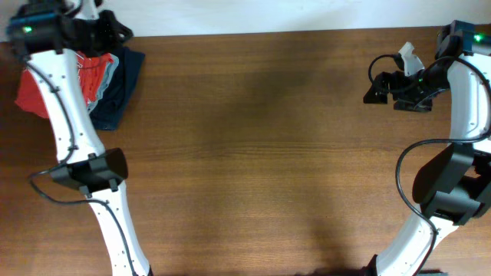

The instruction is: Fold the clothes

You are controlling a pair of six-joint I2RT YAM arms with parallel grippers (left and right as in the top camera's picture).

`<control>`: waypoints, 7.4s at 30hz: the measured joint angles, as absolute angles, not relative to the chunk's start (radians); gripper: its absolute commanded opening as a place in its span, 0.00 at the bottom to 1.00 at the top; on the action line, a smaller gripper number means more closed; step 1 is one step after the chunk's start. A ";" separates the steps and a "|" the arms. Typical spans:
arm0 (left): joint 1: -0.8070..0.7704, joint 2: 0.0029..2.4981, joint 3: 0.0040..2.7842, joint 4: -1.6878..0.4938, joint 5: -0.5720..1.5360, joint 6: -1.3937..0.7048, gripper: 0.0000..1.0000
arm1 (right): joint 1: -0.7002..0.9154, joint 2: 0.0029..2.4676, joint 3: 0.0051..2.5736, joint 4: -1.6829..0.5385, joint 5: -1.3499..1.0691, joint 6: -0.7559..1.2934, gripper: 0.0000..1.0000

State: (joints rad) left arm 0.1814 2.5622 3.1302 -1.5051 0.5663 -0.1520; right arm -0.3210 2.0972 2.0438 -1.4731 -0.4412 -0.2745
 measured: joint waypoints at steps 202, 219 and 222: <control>0.091 1.770 2.592 -1.499 0.488 -0.170 0.99 | 0.051 0.015 0.010 -0.071 -0.033 0.157 0.98; 0.091 1.268 1.348 -0.709 0.380 -0.171 0.99 | 0.050 0.015 0.010 -0.072 -0.026 0.158 0.99; 0.091 1.211 1.131 -0.548 0.369 -0.172 0.99 | 0.050 0.015 0.010 -0.072 -0.026 0.157 0.99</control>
